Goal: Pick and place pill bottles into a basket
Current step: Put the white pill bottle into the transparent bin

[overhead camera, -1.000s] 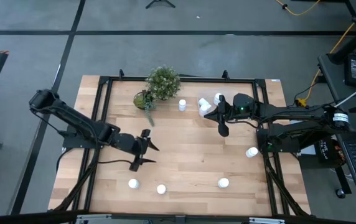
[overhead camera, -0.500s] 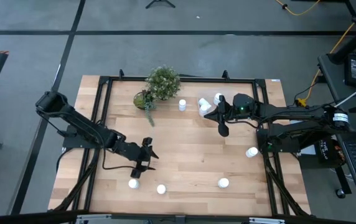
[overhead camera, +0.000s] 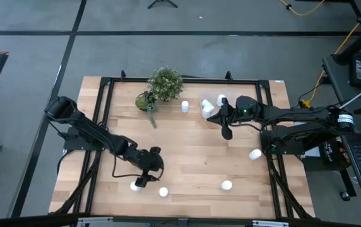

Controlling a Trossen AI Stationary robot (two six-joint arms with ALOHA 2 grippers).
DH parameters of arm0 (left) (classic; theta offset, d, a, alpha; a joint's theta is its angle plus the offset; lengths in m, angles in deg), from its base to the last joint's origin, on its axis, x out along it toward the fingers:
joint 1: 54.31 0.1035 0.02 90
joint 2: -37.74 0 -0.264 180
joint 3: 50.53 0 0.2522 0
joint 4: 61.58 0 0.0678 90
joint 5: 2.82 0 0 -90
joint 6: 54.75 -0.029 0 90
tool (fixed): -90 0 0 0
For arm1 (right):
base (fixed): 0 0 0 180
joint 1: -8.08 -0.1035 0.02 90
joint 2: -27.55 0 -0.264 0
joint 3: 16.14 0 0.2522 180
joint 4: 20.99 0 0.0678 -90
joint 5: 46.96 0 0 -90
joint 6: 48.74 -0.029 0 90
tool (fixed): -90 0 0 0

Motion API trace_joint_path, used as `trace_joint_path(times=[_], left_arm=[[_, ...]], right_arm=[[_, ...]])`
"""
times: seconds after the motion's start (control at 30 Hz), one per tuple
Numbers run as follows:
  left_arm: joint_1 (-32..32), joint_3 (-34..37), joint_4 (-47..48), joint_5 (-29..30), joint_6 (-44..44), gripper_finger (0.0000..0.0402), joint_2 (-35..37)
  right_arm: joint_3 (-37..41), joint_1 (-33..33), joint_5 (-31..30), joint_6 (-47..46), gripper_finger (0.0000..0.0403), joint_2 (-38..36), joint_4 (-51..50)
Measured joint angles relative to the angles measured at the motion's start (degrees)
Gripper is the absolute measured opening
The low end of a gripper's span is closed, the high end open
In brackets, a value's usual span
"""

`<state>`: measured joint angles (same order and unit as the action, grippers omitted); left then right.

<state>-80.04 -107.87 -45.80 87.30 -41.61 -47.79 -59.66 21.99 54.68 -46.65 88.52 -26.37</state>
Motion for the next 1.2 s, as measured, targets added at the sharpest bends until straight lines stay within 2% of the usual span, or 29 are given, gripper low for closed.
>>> trace_joint_path(times=[0.53,0.9,1.2], left_arm=[[-5.0,-1.4,0.9,-1.2,3.6,0.0244,-7.1],[-6.5,-1.4,-9.4,-3.3,2.2,0.0244,-14.3],[-6.4,-1.4,-12.8,-3.2,0.4,0.0244,-15.8]], right_arm=[[0.0,-2.8,0.0,-0.4,0.0012,0.0,-0.8],[0.0,-3.5,-0.1,-3.3,0.0012,0.0,-0.5],[0.0,-3.5,-0.1,-3.5,0.0012,0.0,-0.5]])
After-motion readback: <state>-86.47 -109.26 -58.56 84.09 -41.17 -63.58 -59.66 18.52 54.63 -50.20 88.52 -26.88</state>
